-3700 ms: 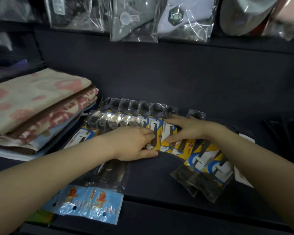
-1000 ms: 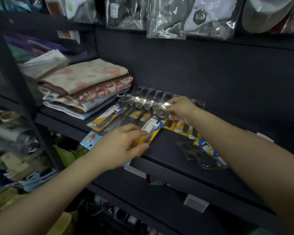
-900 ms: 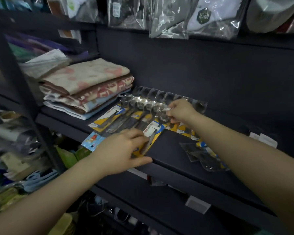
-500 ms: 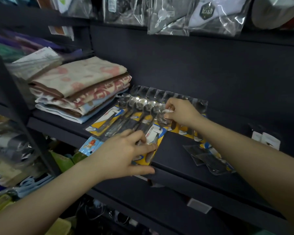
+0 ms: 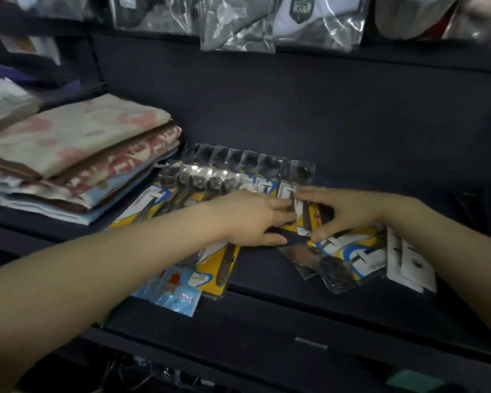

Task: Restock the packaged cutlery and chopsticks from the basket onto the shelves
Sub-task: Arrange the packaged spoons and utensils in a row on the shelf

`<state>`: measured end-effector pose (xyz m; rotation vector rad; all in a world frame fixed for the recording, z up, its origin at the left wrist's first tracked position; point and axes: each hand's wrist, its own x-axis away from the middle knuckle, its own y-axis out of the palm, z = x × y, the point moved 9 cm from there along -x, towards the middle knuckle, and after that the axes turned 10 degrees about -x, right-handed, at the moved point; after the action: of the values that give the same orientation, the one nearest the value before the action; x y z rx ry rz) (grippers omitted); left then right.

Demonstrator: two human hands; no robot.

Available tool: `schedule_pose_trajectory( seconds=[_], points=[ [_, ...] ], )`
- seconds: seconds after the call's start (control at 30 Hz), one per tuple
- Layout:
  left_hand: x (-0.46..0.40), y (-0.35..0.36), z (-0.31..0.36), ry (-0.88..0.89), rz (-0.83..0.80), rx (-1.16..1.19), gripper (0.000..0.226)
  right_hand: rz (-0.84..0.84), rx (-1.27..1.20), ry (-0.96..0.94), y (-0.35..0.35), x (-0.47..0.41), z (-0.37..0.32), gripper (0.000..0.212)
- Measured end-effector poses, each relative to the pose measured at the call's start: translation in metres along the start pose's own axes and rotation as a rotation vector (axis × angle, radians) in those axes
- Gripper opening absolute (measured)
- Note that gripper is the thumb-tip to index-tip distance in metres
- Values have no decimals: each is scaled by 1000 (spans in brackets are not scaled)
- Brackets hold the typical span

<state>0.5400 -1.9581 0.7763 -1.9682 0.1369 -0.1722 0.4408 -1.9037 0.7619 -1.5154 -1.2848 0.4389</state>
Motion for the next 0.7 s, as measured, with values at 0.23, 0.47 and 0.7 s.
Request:
schedule_pose_trajectory(
  seconds=[0.23,0.47,0.7],
  points=[
    [-18,3,-10,76,47,118,45,68,-27,10,5,-1,-6,85],
    [-25,2,-19,47,99,154,43,55,-41,59,-4,-4,-4,76],
    [-29,7,-20,32,76,83,63,32,-33,116,-1,-4,0,101]
  ],
)
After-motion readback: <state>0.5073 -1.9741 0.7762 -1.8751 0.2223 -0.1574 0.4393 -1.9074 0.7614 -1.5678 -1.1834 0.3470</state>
